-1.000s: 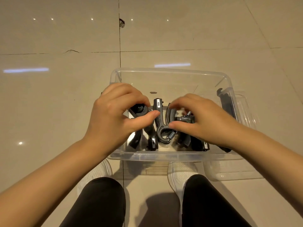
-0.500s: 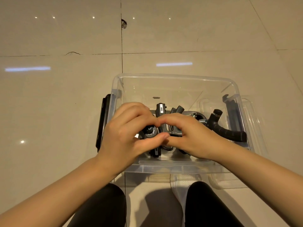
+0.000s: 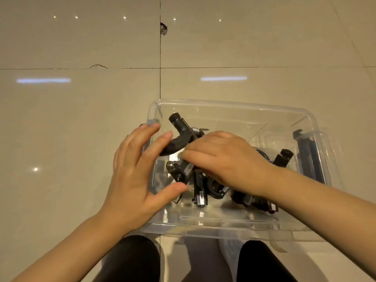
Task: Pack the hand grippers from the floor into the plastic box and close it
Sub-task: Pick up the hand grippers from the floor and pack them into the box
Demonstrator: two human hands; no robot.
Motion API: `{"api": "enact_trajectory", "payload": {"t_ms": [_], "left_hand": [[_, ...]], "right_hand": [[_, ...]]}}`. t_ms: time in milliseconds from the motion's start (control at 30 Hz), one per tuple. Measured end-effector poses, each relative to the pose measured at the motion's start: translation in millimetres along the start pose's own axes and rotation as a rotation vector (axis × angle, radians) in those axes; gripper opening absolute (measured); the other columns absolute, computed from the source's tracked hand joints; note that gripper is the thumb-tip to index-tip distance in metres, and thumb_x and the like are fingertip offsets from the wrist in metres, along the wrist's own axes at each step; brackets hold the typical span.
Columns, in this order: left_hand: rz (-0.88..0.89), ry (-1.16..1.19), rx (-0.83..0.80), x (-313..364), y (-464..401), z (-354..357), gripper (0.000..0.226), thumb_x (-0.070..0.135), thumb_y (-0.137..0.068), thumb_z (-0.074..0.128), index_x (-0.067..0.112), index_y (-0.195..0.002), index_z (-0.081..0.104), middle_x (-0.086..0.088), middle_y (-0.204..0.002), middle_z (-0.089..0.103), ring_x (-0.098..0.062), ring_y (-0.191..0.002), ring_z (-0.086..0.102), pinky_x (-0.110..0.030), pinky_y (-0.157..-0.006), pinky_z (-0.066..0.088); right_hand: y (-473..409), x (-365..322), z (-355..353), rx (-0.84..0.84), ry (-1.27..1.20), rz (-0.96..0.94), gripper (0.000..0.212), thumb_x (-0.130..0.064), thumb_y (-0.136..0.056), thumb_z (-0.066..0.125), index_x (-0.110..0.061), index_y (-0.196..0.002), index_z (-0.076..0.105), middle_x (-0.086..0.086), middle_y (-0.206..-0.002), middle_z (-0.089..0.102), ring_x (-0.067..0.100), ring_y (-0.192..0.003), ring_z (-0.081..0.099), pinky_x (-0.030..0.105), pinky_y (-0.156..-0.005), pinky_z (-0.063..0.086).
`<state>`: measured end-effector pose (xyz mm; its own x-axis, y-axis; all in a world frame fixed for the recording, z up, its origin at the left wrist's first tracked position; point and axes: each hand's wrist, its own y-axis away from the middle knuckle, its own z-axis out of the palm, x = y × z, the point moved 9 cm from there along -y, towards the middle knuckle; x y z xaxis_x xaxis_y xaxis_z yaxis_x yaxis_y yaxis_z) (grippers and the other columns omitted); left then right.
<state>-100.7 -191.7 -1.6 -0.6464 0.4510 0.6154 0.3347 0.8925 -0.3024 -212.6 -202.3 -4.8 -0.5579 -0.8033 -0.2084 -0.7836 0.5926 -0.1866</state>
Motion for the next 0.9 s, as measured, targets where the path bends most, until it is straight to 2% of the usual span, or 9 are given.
{"api": "enact_trajectory", "payload": {"t_ms": [67, 100, 167, 233, 333, 433, 567, 767, 900], "left_hand": [[-0.177, 0.041, -0.052, -22, 8, 5, 0.069, 0.07, -0.088, 0.03, 0.033, -0.145, 0.02, 0.008, -0.152, 0.019, -0.015, -0.142, 0.018, -0.06, -0.111, 0.018], [-0.241, 0.06, -0.069, -30, 11, 8, 0.07, 0.072, -0.087, 0.026, 0.038, -0.146, 0.014, 0.014, -0.154, 0.014, -0.009, -0.143, 0.013, -0.059, -0.114, 0.01], [-0.281, 0.07, -0.11, -35, 12, 13, 0.07, 0.075, -0.085, 0.024, 0.044, -0.145, 0.008, 0.019, -0.155, 0.009, -0.001, -0.143, 0.007, -0.05, -0.116, -0.003], [-0.273, 0.068, -0.145, -35, 12, 18, 0.067, 0.075, -0.085, 0.023, 0.047, -0.144, 0.008, 0.022, -0.155, 0.006, -0.001, -0.143, 0.005, -0.042, -0.116, -0.006], [-0.279, 0.07, -0.16, -37, 13, 19, 0.066, 0.074, -0.086, 0.023, 0.047, -0.144, 0.012, 0.024, -0.155, 0.003, -0.002, -0.143, 0.003, -0.037, -0.115, -0.005], [-0.277, 0.063, -0.158, -38, 14, 20, 0.065, 0.073, -0.086, 0.024, 0.045, -0.144, 0.018, 0.022, -0.155, 0.005, -0.003, -0.144, 0.003, -0.041, -0.115, -0.003], [-0.298, 0.068, -0.15, -41, 16, 20, 0.062, 0.074, -0.086, 0.022, 0.046, -0.141, 0.024, 0.021, -0.155, 0.008, -0.005, -0.144, 0.004, -0.048, -0.115, -0.002], [-0.301, 0.083, -0.147, -41, 16, 20, 0.061, 0.075, -0.085, 0.022, 0.046, -0.138, 0.031, 0.021, -0.155, 0.007, -0.004, -0.144, 0.004, -0.05, -0.115, 0.001], [-0.297, 0.083, -0.139, -40, 15, 19, 0.058, 0.074, -0.086, 0.023, 0.049, -0.138, 0.027, 0.022, -0.155, 0.007, -0.003, -0.143, 0.005, -0.06, -0.113, 0.013]], "right_hand": [[-4, -4, 18, -0.039, 0.167, -0.151, 0.027, -0.004, -0.093, 0.041, -0.014, -0.109, 0.06, 0.003, -0.101, 0.066, 0.025, -0.092, 0.063, 0.04, -0.085, 0.047], [-4, -8, 31, -0.072, 0.207, -0.214, 0.027, -0.001, -0.093, 0.039, -0.013, -0.107, 0.058, 0.004, -0.096, 0.065, 0.026, -0.088, 0.062, 0.04, -0.086, 0.047], [1, -16, 57, -0.157, 0.221, -0.29, 0.024, 0.001, -0.091, 0.04, -0.011, -0.103, 0.057, 0.005, -0.084, 0.062, 0.025, -0.077, 0.059, 0.039, -0.085, 0.047], [15, -21, 80, -0.256, 0.217, -0.333, 0.021, 0.001, -0.088, 0.044, -0.011, -0.098, 0.057, 0.004, -0.08, 0.06, 0.025, -0.072, 0.057, 0.039, -0.085, 0.048], [35, -16, 101, -0.39, 0.225, -0.347, 0.017, -0.004, -0.083, 0.055, -0.014, -0.096, 0.057, 0.004, -0.087, 0.061, 0.025, -0.079, 0.057, 0.04, -0.087, 0.048], [37, -10, 110, -0.45, 0.221, -0.31, 0.018, -0.008, -0.081, 0.062, -0.016, -0.096, 0.057, 0.004, -0.091, 0.061, 0.027, -0.085, 0.058, 0.042, -0.086, 0.048], [33, -10, 111, -0.454, 0.197, -0.278, 0.026, -0.012, -0.072, 0.074, -0.019, -0.094, 0.062, 0.003, -0.088, 0.062, 0.026, -0.083, 0.059, 0.042, -0.081, 0.051], [27, -10, 103, -0.43, 0.218, -0.253, 0.034, -0.016, -0.064, 0.08, -0.021, -0.093, 0.062, 0.0, -0.084, 0.06, 0.023, -0.077, 0.056, 0.04, -0.077, 0.05], [20, -11, 106, -0.415, 0.218, -0.231, 0.03, -0.017, -0.065, 0.079, -0.022, -0.089, 0.063, -0.001, -0.08, 0.059, 0.022, -0.075, 0.056, 0.038, -0.073, 0.051]]}}
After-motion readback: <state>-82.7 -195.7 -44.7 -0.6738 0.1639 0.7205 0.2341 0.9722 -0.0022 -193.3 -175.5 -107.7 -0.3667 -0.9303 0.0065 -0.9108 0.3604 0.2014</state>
